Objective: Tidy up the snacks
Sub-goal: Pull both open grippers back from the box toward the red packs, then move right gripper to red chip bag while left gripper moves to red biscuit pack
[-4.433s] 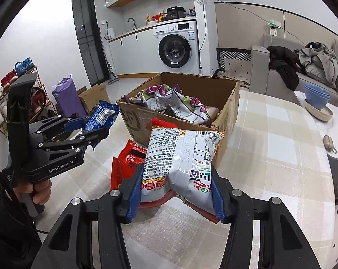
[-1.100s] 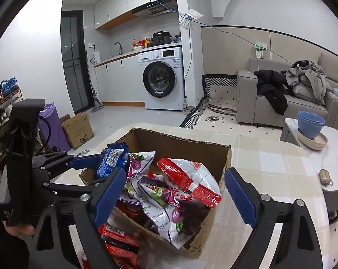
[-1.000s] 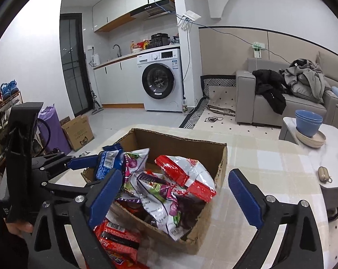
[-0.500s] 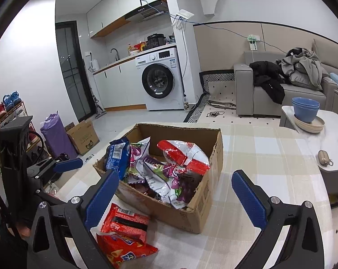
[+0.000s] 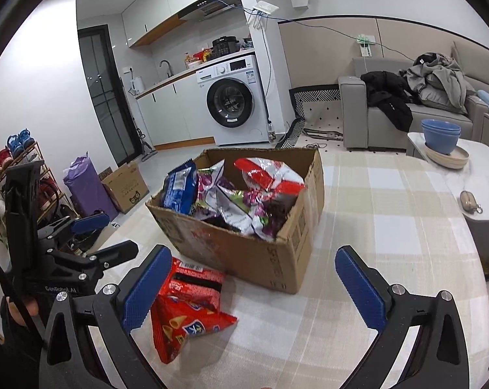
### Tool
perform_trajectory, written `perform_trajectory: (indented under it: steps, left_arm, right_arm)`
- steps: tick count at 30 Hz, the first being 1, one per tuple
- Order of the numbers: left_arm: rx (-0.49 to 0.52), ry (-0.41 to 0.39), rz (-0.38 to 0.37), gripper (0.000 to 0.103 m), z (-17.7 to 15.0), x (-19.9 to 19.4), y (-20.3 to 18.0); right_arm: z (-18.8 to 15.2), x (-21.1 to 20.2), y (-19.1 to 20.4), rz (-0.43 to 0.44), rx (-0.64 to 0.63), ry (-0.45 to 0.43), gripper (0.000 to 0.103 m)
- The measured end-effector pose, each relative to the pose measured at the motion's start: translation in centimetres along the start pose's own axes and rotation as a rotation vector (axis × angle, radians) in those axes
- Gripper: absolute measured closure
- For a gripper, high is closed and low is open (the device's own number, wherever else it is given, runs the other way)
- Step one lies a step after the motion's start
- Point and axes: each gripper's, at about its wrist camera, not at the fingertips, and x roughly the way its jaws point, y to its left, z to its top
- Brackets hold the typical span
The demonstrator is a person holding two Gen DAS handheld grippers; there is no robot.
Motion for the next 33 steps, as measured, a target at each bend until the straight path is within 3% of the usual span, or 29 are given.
perform_trajectory:
  steps: [10,23,33]
  left_arm:
    - [-0.011,0.017,0.032,0.001,-0.2,-0.3,0.9]
    - [-0.003,0.062,0.048,0.001,-1.8,-0.5,1.6]
    - [0.015,0.109,0.062,0.001,-2.2,0.5,1.5]
  right_arm:
    - [-0.7,0.3,0.3,0.013,0.006,0.046,0.0]
    - [-2.4,2.6,3.4,0.032,-0.115,0.159,0.0]
    - [-4.0,4.5,5.7,0.12,-0.157,0.244,0.0]
